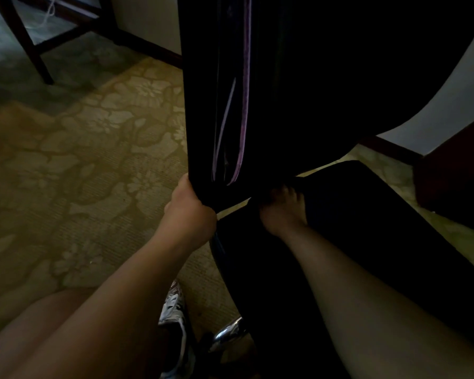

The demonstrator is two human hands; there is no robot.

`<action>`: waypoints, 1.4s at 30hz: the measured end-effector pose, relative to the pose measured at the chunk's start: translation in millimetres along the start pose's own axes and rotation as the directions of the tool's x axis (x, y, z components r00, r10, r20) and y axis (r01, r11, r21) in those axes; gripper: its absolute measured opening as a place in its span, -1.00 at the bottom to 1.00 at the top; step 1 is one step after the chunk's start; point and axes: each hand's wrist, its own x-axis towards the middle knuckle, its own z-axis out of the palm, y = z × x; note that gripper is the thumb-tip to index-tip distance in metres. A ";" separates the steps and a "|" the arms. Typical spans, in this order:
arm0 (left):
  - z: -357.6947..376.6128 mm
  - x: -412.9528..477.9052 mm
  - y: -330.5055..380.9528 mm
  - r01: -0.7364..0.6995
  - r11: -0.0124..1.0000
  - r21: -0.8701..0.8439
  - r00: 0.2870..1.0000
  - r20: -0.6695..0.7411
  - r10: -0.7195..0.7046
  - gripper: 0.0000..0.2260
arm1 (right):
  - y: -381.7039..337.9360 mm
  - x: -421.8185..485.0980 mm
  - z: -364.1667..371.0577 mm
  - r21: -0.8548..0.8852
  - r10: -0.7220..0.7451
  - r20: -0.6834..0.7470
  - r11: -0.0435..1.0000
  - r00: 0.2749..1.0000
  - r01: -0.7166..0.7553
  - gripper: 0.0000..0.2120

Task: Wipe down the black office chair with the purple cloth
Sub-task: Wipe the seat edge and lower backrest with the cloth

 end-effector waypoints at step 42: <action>-6.5 3.7 22.7 -0.060 0.991 0.117 0.998 0.011 0.059 -0.47 | 88.5 73.1 -31.1 0.142 0.226 -0.111 0.967 0.968 -0.210 -0.67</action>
